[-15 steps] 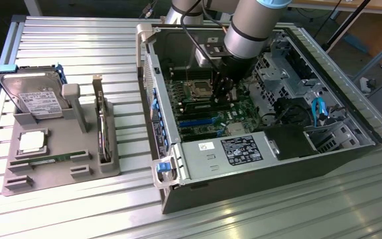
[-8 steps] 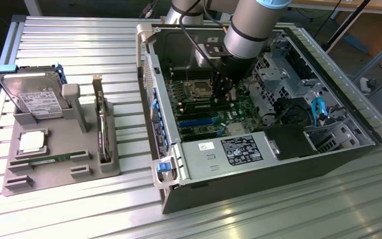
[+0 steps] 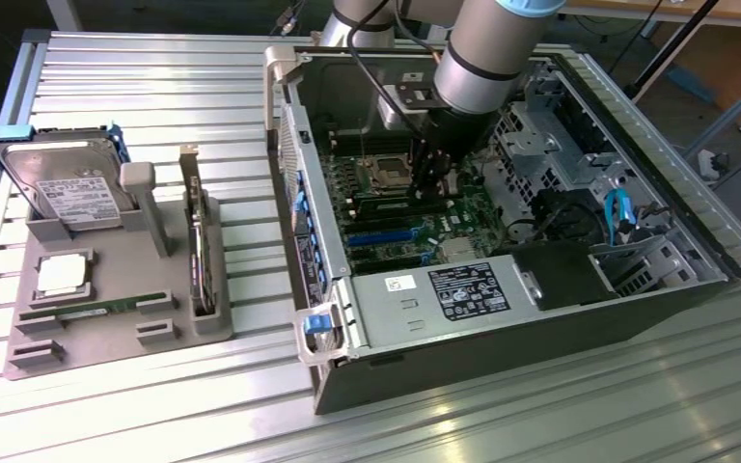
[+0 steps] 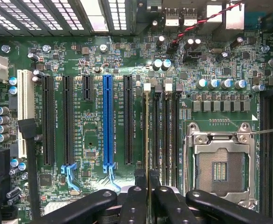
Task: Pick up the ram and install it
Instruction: 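Insert the ram into the slot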
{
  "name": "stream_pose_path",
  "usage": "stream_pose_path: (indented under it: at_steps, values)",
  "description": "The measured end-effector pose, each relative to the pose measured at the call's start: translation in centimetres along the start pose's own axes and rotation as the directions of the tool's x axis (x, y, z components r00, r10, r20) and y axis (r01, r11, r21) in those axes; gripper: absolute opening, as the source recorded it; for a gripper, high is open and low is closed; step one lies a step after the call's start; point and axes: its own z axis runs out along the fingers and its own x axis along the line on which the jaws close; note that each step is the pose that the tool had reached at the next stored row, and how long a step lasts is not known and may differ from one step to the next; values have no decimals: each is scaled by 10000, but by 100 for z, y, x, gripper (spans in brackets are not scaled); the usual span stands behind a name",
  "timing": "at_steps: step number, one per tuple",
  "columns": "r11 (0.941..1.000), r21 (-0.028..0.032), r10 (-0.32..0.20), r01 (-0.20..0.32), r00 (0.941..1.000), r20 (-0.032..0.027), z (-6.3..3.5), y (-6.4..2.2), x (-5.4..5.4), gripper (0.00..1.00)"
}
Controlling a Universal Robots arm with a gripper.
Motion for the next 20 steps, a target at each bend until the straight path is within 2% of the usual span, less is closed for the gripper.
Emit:
stream_pose_path:
  at_steps: [20]
  values:
    - [10000,-1,-45,45,10000,-2,5,-18,8,13]
